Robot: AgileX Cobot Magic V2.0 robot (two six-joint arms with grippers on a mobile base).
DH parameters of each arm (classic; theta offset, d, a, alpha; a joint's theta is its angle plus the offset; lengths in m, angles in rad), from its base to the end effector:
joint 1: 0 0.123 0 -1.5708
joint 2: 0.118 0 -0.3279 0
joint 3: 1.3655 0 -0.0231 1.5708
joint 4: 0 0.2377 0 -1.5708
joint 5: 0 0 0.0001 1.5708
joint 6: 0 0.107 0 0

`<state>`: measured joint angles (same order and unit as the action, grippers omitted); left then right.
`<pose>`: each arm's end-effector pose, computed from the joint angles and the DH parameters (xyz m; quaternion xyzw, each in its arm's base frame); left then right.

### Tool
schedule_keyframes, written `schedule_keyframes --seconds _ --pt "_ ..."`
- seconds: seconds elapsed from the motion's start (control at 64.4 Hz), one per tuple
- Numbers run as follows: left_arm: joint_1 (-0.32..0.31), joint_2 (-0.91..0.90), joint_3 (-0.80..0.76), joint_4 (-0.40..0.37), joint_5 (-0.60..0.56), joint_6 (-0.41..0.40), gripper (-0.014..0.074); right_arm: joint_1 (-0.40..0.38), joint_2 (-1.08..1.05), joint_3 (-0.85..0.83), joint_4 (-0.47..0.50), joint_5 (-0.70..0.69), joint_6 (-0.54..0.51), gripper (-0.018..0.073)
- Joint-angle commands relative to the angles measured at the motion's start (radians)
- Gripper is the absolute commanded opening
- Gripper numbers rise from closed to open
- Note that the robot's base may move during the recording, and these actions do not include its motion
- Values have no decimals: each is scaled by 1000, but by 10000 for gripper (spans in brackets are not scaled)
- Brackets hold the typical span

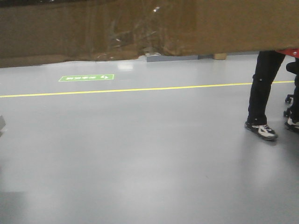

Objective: Grab carton from right shelf to conveyor
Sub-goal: 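Hold the carton in both grippers while the base drives to the conveyor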

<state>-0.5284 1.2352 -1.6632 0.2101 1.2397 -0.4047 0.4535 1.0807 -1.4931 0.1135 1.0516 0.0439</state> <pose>0.1865 -0.0844 0.5114 0.0464 0.9056 -0.0905 0.4117 0.1474 0.0836 0.5070 -0.1767 0.8535 0.1748 0.4580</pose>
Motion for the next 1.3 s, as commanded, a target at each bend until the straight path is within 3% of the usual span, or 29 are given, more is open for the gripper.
schedule_keyframes --seconds 0.0,1.289 --pt "-5 -3 -3 2 -35 2 -8 6 -16 -8 60 -65 -17 -66" --pt "-5 -3 -3 17 -35 2 -8 6 -16 -8 59 -97 -17 -66"
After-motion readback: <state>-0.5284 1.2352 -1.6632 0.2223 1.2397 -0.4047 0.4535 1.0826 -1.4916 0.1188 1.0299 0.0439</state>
